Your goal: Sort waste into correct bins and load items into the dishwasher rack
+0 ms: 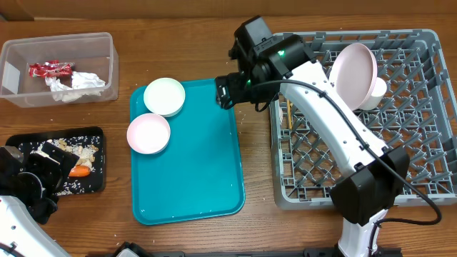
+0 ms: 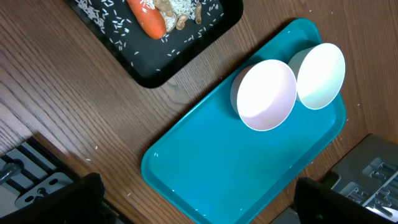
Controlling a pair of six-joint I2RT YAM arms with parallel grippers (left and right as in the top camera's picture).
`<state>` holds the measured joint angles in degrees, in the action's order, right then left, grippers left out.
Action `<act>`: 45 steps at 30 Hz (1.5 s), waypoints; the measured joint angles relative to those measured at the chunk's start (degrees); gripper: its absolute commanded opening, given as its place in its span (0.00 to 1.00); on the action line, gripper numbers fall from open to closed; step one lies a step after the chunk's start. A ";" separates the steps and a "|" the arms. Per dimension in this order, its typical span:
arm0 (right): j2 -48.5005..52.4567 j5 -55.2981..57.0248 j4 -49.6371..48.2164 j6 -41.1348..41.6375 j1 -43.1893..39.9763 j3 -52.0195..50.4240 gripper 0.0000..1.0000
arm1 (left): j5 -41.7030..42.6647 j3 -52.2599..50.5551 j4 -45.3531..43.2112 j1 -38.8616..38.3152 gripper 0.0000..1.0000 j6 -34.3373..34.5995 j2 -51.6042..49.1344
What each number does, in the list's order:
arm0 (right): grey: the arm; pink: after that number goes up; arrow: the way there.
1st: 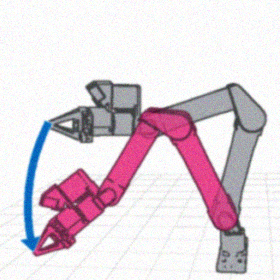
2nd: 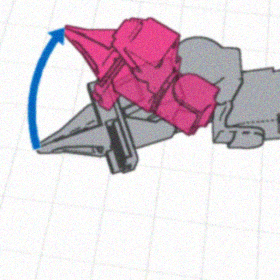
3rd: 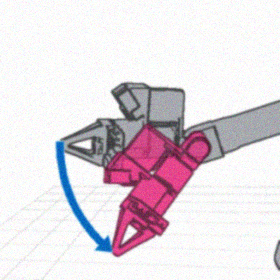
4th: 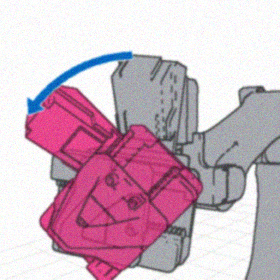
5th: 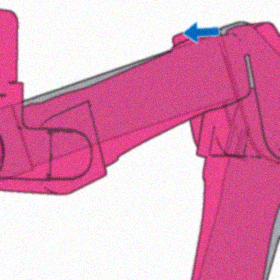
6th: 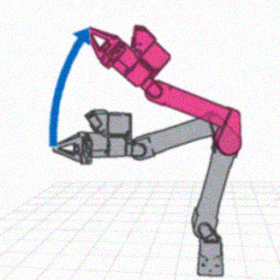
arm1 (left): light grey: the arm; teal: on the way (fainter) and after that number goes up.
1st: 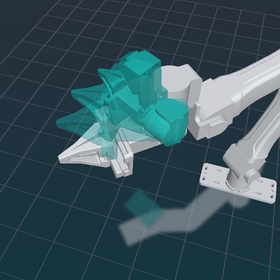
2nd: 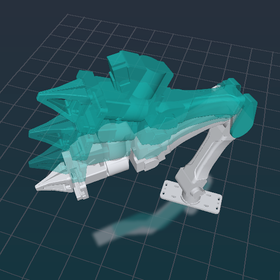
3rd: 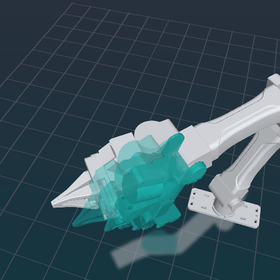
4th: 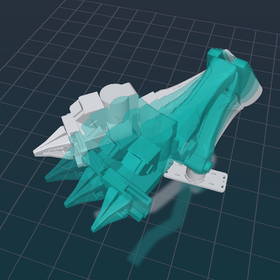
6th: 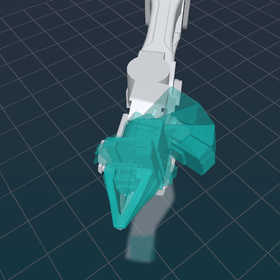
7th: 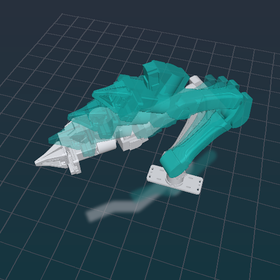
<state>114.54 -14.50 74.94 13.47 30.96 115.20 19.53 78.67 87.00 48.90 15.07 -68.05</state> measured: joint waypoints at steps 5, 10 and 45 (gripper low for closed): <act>0.00 -7.28 0.57 0.00 2.82 0.00 1.00 | 0.00 0.00 0.00 -0.02 1.00 0.00 0.00; 0.00 -9.14 -3.85 -0.02 7.82 0.00 1.00 | 0.00 0.00 0.00 -0.02 1.00 0.00 0.00; 0.00 -2.58 -9.40 0.02 10.32 0.00 1.00 | 8.94 0.00 4.52 -1.09 1.00 0.81 -0.04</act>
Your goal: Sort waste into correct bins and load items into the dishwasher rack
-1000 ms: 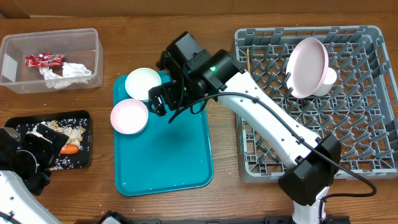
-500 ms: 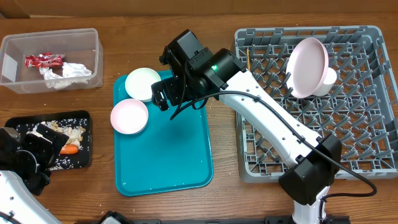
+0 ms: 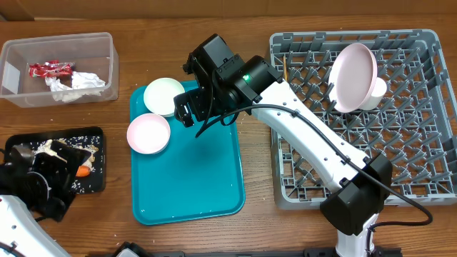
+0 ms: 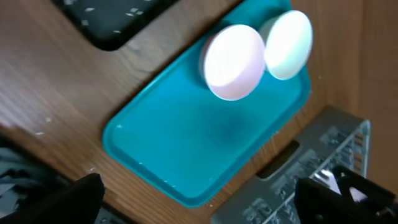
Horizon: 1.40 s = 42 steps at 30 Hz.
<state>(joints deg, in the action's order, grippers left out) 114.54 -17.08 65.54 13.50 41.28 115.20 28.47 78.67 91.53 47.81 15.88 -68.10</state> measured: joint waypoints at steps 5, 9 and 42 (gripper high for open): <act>0.00 0.00 0.00 -0.04 0.00 0.00 1.00 | -1.18 -0.09 -3.48 -5.05 1.00 -1.57 -0.02; 0.00 -0.02 -0.02 -0.02 0.00 0.00 1.00 | -4.98 -0.33 -6.03 -6.64 1.00 -2.36 -0.07; 0.00 8.35 5.07 10.12 -26.25 -0.02 1.00 | -10.25 -0.70 -22.23 -33.77 0.69 -4.35 -24.52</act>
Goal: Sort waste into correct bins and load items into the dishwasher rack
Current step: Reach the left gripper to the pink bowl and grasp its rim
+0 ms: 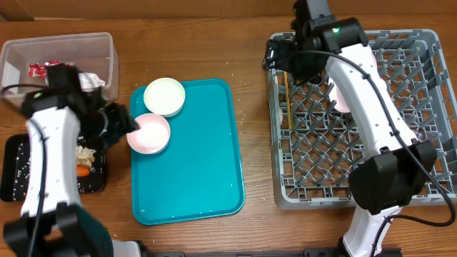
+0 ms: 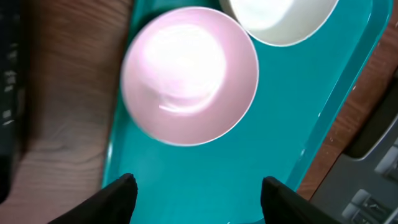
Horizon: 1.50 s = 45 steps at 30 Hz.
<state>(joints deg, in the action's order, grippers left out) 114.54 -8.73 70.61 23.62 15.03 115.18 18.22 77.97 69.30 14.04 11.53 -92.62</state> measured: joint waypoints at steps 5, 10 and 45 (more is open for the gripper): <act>0.00 -0.28 0.02 0.13 -1.64 0.00 1.00 | -1.20 -0.07 -3.82 -7.19 0.79 -0.13 -2.91; 0.00 -0.31 0.04 0.17 -2.23 0.00 1.00 | -8.46 -0.07 -5.95 -15.21 0.80 1.01 -3.76; 0.00 -0.46 0.07 0.17 -2.23 0.00 1.00 | -21.94 -2.64 -14.12 -27.85 0.25 4.13 -15.67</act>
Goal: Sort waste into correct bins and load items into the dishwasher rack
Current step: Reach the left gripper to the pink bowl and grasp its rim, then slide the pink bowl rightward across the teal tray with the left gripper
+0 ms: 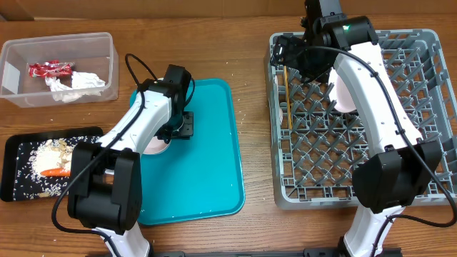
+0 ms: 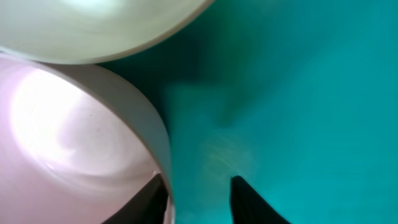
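A pink bowl sits on the teal tray, touching a white bowl behind it. My left gripper is open and low over the tray, straddling the pink bowl's right rim: one finger inside the bowl, the other outside above the tray. From overhead the left gripper and its arm hide most of both bowls; a sliver of the pink bowl shows. My right gripper hangs over the far left corner of the grey dishwasher rack; its jaws are too dark to read.
A pink plate stands in the rack, partly behind the right arm. A black food tray with rice and a carrot lies at front left. A clear bin with wrappers and tissue sits at back left.
My left gripper was open above the pink bowl, the whole bowl in view. It is now lower and further right, its fingers on either side of the bowl's rim. The right arm barely shifted.
First my left arm rested by the black food tray while the right gripper hovered at the teal tray's far right edge. Then the right gripper was near the two bowls. Later it was over the rack and the left gripper above the pink bowl, now at its rim.
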Controlling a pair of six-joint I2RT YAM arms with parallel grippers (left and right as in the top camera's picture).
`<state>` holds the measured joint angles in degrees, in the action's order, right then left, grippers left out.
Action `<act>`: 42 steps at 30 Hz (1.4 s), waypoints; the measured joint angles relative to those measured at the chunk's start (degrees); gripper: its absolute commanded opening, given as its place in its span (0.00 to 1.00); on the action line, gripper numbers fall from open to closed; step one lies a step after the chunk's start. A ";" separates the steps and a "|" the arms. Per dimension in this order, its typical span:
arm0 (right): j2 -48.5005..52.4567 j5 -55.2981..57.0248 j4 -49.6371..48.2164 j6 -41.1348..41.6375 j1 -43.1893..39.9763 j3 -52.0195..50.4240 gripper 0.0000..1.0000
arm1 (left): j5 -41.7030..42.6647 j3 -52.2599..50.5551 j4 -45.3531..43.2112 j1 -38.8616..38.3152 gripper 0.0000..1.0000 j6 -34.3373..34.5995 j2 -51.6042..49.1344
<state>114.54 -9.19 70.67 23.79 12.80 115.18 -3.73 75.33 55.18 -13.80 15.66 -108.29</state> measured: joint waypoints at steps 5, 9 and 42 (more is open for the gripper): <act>0.00 -0.02 0.02 0.00 0.00 0.00 1.00 | -0.87 -0.66 -0.24 0.00 0.04 1.01 0.00; 0.00 -0.02 0.04 -0.02 0.00 0.00 1.00 | -1.01 -0.66 0.90 -0.04 0.04 1.86 0.00; 0.00 -0.02 0.00 0.00 0.00 0.00 1.00 | 15.98 5.03 17.20 -19.98 0.09 13.38 -0.28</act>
<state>114.54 -9.21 70.67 23.79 12.80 115.18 12.25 80.36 72.38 -33.78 29.04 -108.57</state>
